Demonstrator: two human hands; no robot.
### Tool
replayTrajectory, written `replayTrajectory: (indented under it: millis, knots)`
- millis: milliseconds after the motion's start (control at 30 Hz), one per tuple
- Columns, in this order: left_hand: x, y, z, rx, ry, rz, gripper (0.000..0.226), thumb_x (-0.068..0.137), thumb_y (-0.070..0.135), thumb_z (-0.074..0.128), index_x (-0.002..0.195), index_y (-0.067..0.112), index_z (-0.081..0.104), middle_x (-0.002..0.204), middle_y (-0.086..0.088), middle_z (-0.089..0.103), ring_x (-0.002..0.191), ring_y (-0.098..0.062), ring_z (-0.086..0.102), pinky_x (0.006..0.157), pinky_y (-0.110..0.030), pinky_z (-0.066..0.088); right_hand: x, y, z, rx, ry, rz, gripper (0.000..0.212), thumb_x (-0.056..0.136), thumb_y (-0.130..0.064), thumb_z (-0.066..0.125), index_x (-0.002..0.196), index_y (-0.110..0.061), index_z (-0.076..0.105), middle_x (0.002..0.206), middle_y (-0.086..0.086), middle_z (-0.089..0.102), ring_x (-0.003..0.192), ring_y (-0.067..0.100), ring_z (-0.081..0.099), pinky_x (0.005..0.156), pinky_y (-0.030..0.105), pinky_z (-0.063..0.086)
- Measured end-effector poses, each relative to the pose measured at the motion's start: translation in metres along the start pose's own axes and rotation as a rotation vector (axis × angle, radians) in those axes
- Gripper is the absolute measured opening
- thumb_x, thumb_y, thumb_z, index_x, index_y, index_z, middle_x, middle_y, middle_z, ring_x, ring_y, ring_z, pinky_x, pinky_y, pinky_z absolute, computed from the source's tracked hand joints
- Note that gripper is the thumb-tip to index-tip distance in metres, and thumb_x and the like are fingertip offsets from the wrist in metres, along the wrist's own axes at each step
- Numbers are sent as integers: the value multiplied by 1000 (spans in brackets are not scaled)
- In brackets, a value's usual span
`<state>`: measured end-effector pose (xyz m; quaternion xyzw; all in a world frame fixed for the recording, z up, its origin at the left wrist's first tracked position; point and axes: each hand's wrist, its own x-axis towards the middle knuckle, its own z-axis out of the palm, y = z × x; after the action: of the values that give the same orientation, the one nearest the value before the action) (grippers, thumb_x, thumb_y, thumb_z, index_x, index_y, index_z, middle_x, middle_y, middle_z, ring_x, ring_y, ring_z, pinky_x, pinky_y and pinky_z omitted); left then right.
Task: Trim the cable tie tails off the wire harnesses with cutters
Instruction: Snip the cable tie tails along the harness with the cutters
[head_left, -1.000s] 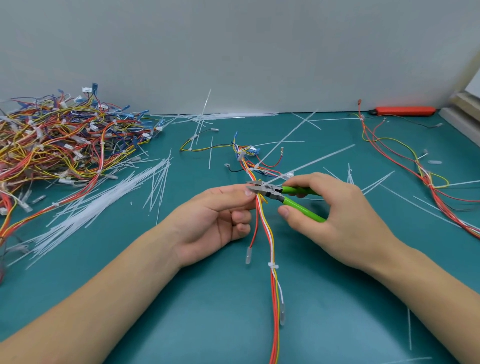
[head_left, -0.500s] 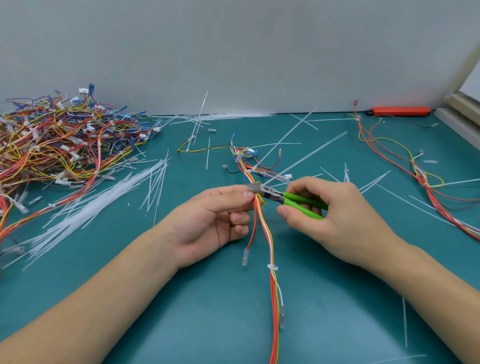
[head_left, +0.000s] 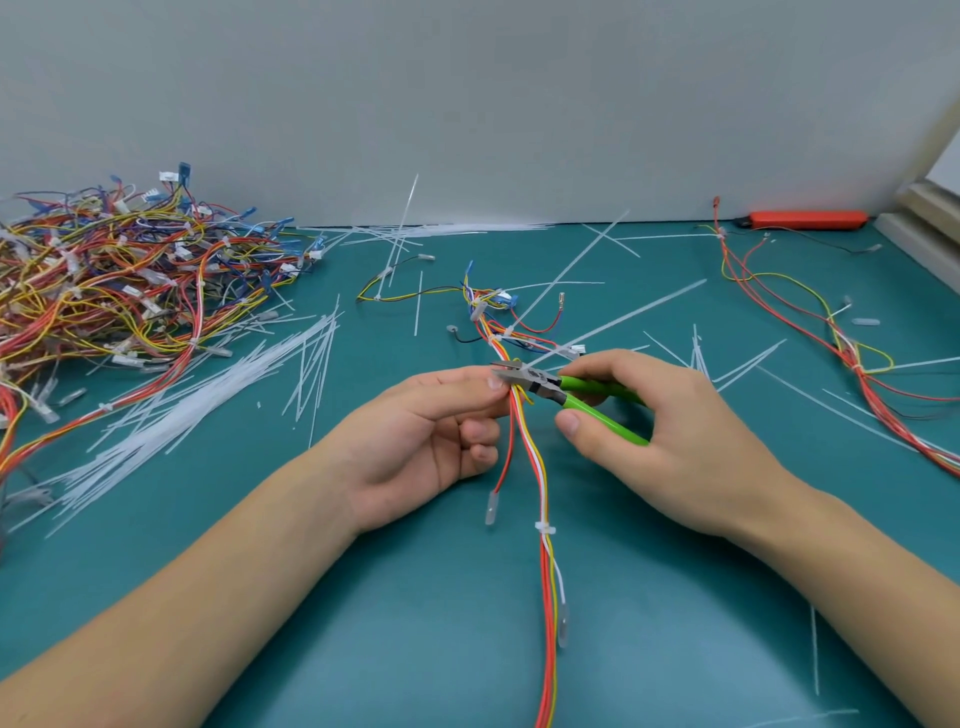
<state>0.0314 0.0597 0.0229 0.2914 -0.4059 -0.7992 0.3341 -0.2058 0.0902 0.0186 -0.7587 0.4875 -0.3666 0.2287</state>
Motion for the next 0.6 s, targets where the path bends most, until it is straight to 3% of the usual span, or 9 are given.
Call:
replayTrajectory:
  millis: [200,333,400,500,600]
  knots:
    - [0,0,0,14,-6,3,14,93,17,62,96,14,76,71,9,62,56,-4,41,57,-20,44,0,1,0,-13,-4,1,30,89,-54,64,109,-32,68,101,-17,70,101,11,66,88,26,50]
    - [0,0,-1,8,-2,3,13,93,16,63,98,11,73,72,7,60,56,-5,41,57,-20,43,2,-2,0,0,-7,-2,27,88,-55,63,96,-30,65,78,-6,65,71,18,59,70,36,48]
    - [0,0,-1,11,-5,3,11,93,17,64,96,11,73,71,7,58,56,-6,41,57,-21,43,2,-2,-1,-12,-8,-1,27,87,-58,62,94,-32,64,74,-5,63,67,18,55,65,35,46]
    - [0,-1,-1,20,-6,-1,10,93,16,64,96,11,72,70,8,58,56,-6,41,57,-21,43,1,-1,-2,-20,-9,-6,28,88,-59,62,95,-32,64,76,-7,64,69,17,56,66,35,48]
    - [1,-1,-2,7,6,-12,21,91,16,65,110,7,64,72,6,58,56,-6,41,57,-21,43,0,-1,0,-21,-1,-14,29,88,-56,63,103,-31,67,90,-12,68,86,15,65,78,40,54]
